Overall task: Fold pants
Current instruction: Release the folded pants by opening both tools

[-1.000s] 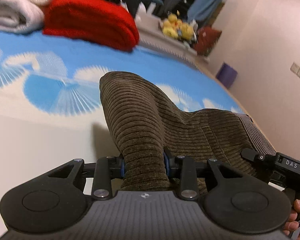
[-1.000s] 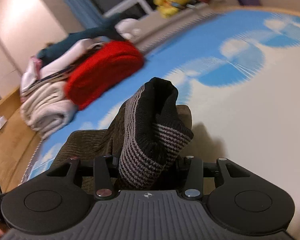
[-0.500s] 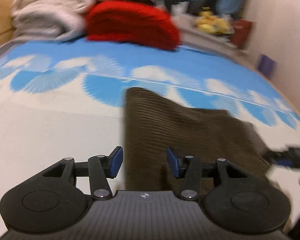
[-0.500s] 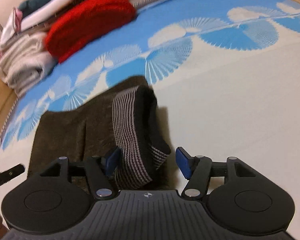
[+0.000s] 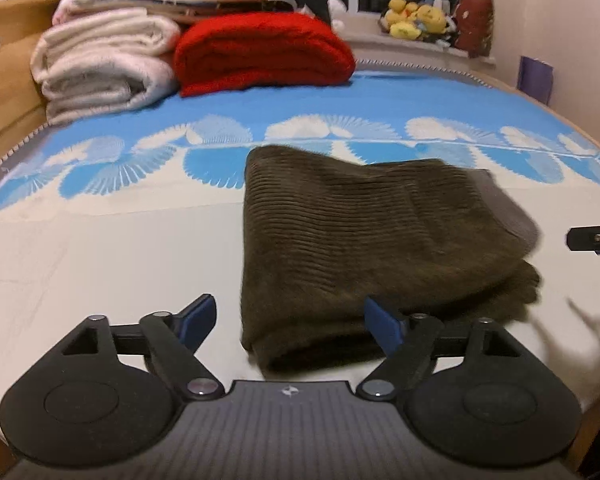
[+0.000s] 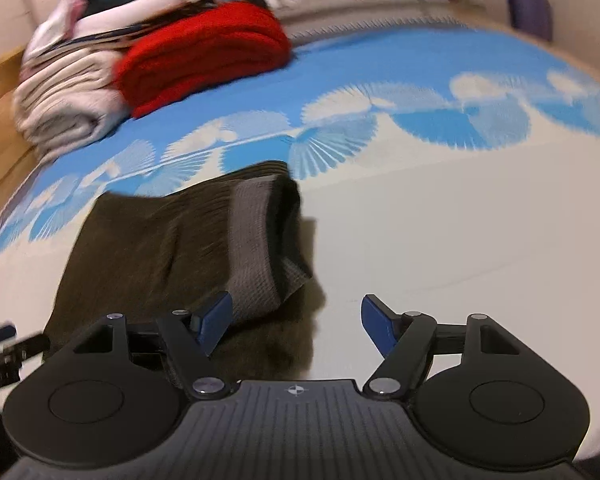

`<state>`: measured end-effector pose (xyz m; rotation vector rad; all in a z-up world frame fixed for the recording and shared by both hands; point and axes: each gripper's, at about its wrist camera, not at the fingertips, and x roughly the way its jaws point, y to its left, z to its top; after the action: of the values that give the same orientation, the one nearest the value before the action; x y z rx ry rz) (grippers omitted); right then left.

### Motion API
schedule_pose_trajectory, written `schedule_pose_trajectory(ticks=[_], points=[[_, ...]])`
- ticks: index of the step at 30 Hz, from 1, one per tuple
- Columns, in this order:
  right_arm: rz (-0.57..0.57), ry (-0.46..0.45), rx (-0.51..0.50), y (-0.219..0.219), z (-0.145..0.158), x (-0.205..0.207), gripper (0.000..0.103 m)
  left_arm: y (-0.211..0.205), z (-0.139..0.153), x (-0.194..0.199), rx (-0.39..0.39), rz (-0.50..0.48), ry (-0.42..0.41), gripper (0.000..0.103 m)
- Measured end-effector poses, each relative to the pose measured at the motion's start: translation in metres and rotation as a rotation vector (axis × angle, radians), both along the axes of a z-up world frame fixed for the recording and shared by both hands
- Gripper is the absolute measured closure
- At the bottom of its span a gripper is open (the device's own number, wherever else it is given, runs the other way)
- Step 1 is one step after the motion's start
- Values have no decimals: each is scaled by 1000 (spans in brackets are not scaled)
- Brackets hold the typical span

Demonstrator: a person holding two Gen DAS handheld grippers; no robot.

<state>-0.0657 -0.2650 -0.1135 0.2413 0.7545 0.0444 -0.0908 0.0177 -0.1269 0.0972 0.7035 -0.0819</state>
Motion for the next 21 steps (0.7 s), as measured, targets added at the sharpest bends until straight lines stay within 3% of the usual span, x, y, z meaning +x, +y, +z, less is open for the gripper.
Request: schedule_pose_trajectory(ticks=[3,7,9,12,21], points=[[43,-57,-70,14,11,-36,27,-12,11,-35,30,-63,-22,14],[9,-124,-138,26,7,-80,21,-22,13,-47,21,-89,-22,14],[27,-79,-153,31,1,-82,22,-21,10,-46,9,-75,-7,14],[21,-127,-169,35,10,-83,22,-22,5,-37,33,-32,21,14],[-29,-158,-135,42,31,-94,21,-21,22,-41,27,13,-30,14]])
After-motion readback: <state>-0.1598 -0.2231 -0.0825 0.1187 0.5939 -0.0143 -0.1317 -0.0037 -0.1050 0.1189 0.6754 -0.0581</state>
